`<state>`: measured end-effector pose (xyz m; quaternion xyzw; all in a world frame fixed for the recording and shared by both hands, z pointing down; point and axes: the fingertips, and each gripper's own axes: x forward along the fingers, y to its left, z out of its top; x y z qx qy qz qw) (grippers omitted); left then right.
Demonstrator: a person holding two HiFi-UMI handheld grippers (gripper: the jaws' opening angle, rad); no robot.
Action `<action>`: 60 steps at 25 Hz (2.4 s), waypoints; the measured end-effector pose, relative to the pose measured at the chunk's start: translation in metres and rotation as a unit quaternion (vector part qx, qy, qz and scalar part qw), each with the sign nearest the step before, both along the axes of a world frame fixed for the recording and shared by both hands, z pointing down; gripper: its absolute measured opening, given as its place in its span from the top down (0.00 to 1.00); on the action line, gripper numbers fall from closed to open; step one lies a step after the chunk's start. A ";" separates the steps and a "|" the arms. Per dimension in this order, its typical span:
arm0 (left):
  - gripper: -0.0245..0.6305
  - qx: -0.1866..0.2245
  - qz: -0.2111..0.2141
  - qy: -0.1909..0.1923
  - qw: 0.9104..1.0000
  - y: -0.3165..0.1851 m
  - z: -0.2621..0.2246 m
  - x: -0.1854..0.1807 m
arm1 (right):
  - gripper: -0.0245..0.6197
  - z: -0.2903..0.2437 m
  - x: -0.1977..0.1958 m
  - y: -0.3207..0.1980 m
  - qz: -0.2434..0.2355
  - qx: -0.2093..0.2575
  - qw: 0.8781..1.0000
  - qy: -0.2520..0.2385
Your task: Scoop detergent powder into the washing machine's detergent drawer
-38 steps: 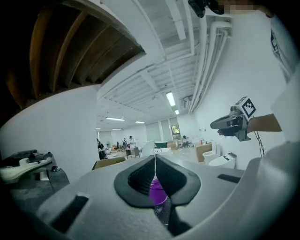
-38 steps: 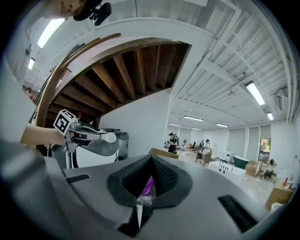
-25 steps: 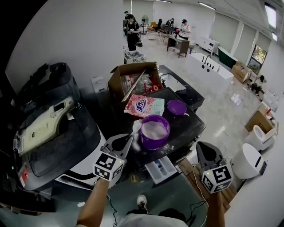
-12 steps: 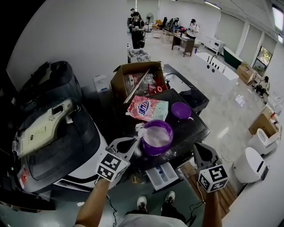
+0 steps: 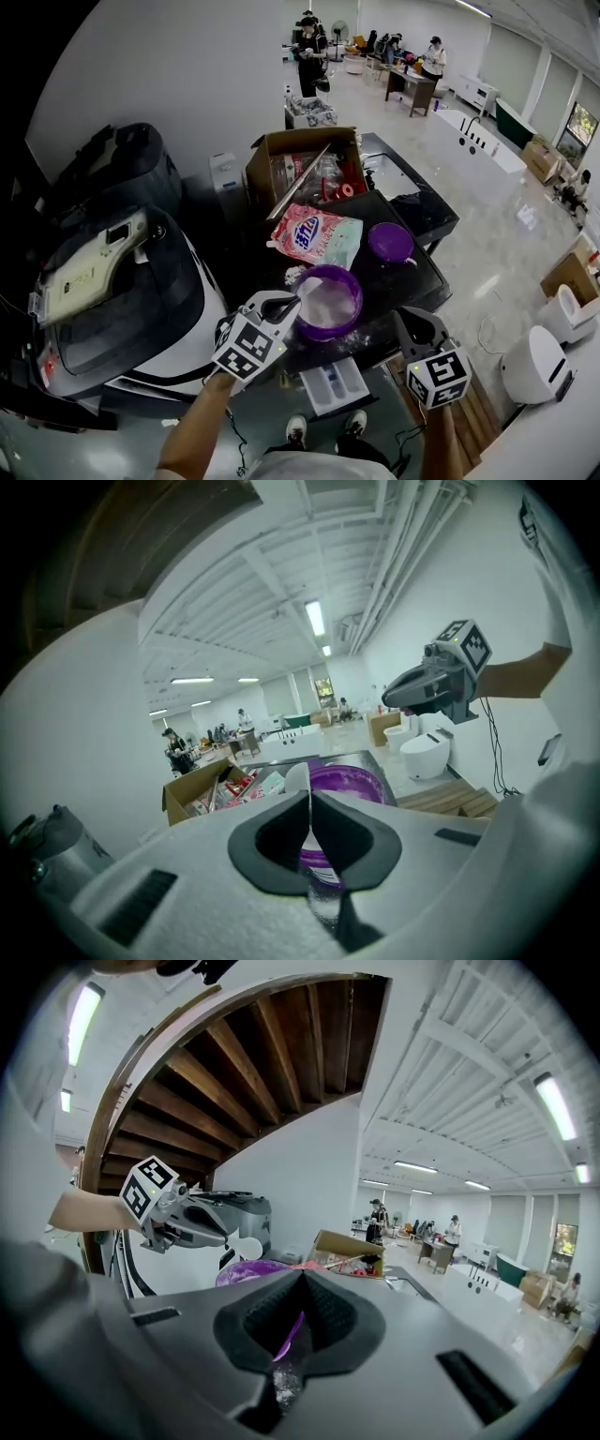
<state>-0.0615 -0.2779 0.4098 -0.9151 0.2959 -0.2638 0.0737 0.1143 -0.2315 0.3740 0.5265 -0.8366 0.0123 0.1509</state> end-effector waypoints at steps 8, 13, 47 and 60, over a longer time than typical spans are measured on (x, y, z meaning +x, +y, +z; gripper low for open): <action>0.94 -0.013 0.028 -0.119 0.992 -0.016 0.032 0.027 | 0.97 0.022 0.012 -0.028 -0.034 -0.020 0.999 -0.009; 0.94 -0.030 0.050 -0.189 0.980 -0.020 0.051 0.035 | 0.97 0.035 0.015 -0.041 -0.048 -0.030 0.998 -0.015; 0.94 -0.222 0.038 -0.202 0.953 -0.037 0.087 0.055 | 0.97 0.068 0.028 -0.065 -0.067 -0.069 0.995 -0.037; 0.94 -0.301 0.085 -0.223 0.923 -0.020 0.091 0.059 | 0.97 0.068 0.031 -0.071 -0.080 -0.070 0.994 -0.040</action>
